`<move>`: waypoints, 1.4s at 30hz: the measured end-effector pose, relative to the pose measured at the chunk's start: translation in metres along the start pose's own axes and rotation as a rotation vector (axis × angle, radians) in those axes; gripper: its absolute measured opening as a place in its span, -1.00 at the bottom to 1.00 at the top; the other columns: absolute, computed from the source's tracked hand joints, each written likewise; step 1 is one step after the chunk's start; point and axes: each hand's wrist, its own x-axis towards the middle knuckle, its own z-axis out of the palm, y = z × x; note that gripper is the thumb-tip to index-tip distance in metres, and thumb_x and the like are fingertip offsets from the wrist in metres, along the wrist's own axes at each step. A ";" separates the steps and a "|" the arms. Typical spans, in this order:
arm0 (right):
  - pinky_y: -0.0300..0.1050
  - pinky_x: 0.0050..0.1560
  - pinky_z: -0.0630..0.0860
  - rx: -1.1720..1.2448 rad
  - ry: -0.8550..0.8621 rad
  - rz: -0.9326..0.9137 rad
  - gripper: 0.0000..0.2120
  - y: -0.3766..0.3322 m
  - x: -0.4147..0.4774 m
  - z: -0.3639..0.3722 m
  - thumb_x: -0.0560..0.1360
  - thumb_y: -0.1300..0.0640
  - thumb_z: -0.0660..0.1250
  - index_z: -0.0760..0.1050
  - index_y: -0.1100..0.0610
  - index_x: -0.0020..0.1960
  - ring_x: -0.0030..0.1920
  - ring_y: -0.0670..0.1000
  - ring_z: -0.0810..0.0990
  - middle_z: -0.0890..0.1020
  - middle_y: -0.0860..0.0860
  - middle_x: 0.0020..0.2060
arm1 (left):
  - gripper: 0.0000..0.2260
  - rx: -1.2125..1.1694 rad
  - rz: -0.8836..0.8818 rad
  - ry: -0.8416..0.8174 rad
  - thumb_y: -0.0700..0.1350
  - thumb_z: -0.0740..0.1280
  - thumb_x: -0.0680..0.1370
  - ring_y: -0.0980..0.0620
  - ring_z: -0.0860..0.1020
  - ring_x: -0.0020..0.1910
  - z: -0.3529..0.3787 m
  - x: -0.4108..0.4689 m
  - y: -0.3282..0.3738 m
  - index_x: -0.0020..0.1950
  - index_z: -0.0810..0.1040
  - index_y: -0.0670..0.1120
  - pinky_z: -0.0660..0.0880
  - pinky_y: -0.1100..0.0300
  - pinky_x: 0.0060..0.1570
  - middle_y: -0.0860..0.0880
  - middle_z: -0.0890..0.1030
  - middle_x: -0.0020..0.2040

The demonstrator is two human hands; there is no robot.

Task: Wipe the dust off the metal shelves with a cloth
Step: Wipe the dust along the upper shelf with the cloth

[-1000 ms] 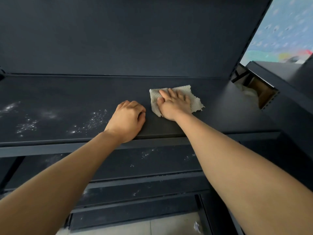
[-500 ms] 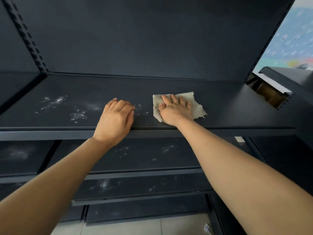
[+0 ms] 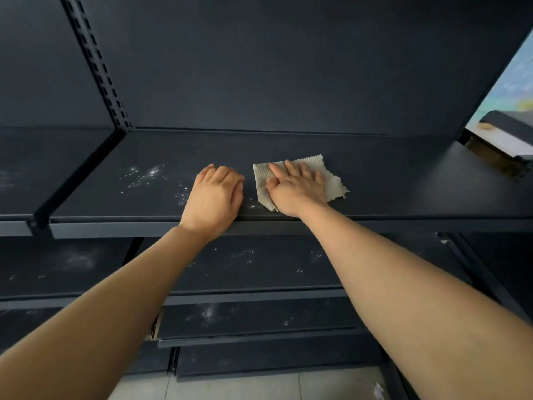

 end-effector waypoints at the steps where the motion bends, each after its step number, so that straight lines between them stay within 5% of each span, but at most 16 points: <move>1: 0.19 0.49 -0.16 -0.004 0.004 0.002 -0.51 0.000 0.001 0.000 0.62 -0.09 -0.16 -0.04 -0.16 0.54 0.55 0.12 -0.13 -0.04 -0.02 0.57 | -0.66 -0.008 0.004 0.001 -0.09 0.05 0.54 -0.19 0.53 -0.07 0.002 0.004 -0.001 0.01 0.56 -0.21 0.29 -0.04 0.29 -0.14 0.60 -0.05; 24: 0.21 0.48 -0.13 -0.052 -0.020 -0.085 -0.51 -0.010 0.082 0.000 0.61 -0.07 -0.18 -0.03 -0.16 0.54 0.55 0.15 -0.09 -0.02 0.01 0.57 | -0.69 0.046 -0.114 -0.019 -0.08 0.07 0.54 -0.15 0.52 -0.03 0.012 0.008 -0.002 0.00 0.56 -0.18 0.23 0.02 0.33 -0.11 0.59 -0.03; 42: 0.22 0.48 -0.18 -0.042 -0.047 0.061 -0.49 -0.040 0.006 0.004 0.61 -0.05 -0.18 -0.11 -0.12 0.55 0.54 0.17 -0.16 -0.10 0.01 0.57 | -0.66 0.002 -0.089 0.035 -0.07 0.04 0.56 -0.15 0.51 -0.04 -0.028 -0.023 -0.041 0.00 0.56 -0.19 0.22 0.02 0.34 -0.11 0.59 -0.05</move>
